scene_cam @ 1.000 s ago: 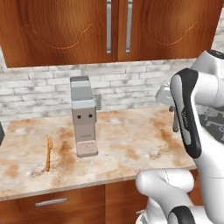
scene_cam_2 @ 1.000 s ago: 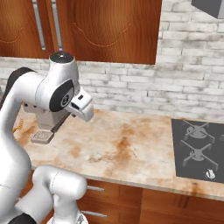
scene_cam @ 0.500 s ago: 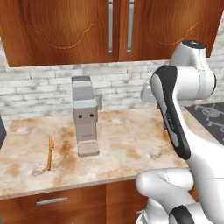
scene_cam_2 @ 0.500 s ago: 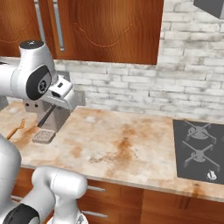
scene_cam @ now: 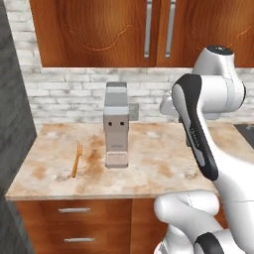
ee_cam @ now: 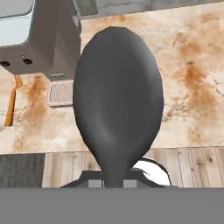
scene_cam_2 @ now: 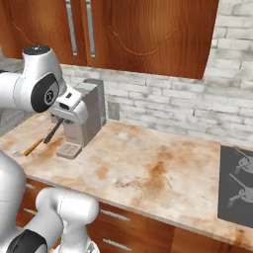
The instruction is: Take the fork and place it on the left side of the plate. Then take the spoon and place it on the right side of the plate. Make sure they're directly next to the plate.
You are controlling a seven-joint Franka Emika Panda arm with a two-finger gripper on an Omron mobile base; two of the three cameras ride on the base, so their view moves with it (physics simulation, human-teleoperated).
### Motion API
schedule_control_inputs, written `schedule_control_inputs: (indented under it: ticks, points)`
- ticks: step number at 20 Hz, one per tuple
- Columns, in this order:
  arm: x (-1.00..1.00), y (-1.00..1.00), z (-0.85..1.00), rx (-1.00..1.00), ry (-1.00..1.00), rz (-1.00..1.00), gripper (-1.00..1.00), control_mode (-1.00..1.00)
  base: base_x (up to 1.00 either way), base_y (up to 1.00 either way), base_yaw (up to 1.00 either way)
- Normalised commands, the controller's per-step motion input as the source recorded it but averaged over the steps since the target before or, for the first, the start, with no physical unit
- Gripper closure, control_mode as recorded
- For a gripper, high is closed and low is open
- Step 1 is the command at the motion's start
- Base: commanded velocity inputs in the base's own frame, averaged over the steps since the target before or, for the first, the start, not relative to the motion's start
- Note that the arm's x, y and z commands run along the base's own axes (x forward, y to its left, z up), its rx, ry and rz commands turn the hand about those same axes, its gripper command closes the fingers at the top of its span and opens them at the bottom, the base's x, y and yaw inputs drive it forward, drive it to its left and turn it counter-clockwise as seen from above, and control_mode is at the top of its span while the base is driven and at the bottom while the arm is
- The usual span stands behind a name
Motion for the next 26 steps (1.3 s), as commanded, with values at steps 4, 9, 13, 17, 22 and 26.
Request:
schedule_control_inputs:
  ticks: [4, 9, 13, 17, 22, 26]
  points:
    - [0.0, 0.0, 0.0, 0.0, 0.0, 0.0, 1.0, 1.0, -0.6, 0.02, 0.52]
    - [0.0, 0.0, 0.0, 0.0, 0.0, 0.0, 1.0, 1.0, -0.66, 0.13, 0.63]
    - [0.0, 0.0, 0.0, 0.0, 0.0, 0.0, 1.0, 1.0, -0.19, 0.1, 0.7]
    - [0.0, 0.0, 0.0, 0.0, 0.0, 0.0, 1.0, 1.0, 0.0, 0.01, 0.75]
    - [0.0, 0.0, 0.0, 0.0, 0.0, 0.0, 1.0, 1.0, -0.28, 0.16, 0.77]
    - [0.0, 0.0, 0.0, 0.0, 0.0, 0.0, 1.0, 1.0, -0.63, 0.61, 0.71]
